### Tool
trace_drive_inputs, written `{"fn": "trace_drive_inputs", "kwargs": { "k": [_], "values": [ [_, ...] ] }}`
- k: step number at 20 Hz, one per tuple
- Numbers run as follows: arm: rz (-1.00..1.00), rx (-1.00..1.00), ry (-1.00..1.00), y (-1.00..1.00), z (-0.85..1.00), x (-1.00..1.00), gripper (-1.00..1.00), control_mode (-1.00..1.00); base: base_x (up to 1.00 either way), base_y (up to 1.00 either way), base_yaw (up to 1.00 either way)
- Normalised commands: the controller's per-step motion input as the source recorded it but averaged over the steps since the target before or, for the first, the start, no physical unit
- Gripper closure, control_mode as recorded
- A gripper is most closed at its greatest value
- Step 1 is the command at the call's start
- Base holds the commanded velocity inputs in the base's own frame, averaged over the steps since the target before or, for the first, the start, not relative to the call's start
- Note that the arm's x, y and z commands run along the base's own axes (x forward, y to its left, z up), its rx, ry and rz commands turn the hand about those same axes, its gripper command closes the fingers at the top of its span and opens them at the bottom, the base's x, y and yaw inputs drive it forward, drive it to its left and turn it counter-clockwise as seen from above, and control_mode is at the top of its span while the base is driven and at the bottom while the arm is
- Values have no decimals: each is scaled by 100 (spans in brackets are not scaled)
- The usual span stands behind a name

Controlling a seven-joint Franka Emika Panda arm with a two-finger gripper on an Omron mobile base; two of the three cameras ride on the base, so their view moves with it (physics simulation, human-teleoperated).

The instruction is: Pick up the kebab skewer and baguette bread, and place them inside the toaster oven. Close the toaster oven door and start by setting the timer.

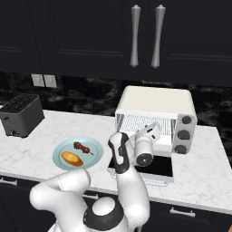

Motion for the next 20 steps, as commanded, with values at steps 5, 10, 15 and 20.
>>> {"fn": "trace_drive_inputs", "kwargs": {
  "k": [5,10,15,20],
  "values": [
    [4,3,1,-30,21,-54,100,-100,0,0,0],
    [3,2,0,-32,19,-59,100,-100,0,0,0],
    [3,0,1,-32,8,-63,100,-100,0,0,0],
    [2,0,1,-32,6,-66,100,-100,0,0,0]
  ]
}}
